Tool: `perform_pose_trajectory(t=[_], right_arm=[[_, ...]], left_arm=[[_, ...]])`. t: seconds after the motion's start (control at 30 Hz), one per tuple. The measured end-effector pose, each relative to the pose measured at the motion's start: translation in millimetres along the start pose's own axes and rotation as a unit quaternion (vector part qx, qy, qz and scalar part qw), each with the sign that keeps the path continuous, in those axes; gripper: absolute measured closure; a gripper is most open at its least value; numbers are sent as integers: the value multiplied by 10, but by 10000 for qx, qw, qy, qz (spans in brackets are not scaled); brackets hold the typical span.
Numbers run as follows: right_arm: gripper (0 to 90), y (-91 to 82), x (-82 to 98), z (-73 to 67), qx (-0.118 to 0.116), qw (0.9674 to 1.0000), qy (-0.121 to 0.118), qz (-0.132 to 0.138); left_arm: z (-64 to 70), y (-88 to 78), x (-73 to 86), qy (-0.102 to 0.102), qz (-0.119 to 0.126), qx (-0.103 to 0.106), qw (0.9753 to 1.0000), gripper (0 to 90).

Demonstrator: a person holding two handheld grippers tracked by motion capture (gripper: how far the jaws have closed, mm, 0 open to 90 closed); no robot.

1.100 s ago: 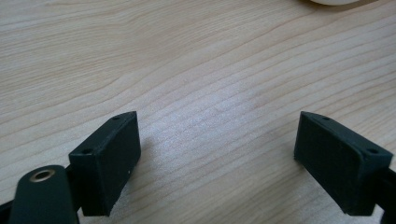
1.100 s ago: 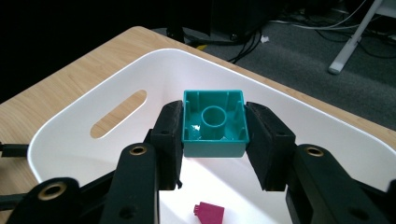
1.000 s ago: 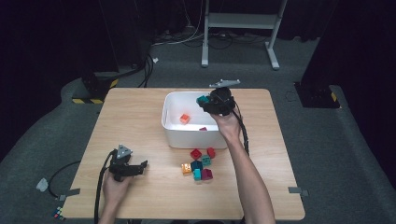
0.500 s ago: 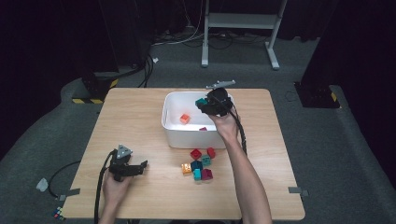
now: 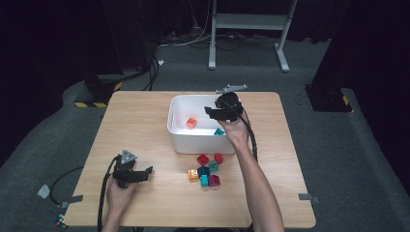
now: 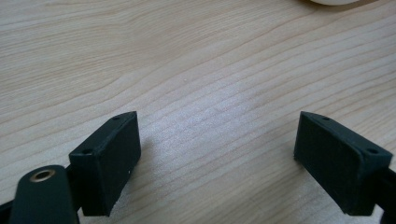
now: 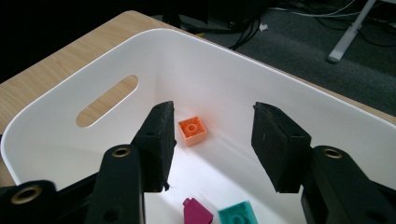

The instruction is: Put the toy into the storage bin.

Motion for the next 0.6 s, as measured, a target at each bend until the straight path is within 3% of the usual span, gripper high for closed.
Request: perform_pose_trajectory(t=[0.33, 0.6], right_arm=[[390, -216, 9, 21, -131, 9994, 22, 306], [293, -399, 11, 56, -396, 9973, 76, 607]], left_arm=[[-2, -1, 1, 17, -13, -1, 10000, 147], [-2, -1, 1, 18, -13, -3, 10000, 147]])
Point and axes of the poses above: each handheld gripper's, and its own axes: y roughly forward along the jaws, x roughly out of its underside, z roughly to its right, the point moved 5 cm from there along y, roughly forward along the jaws, and after that the axes turned 3 degrees about y, right-handed, at the moved point
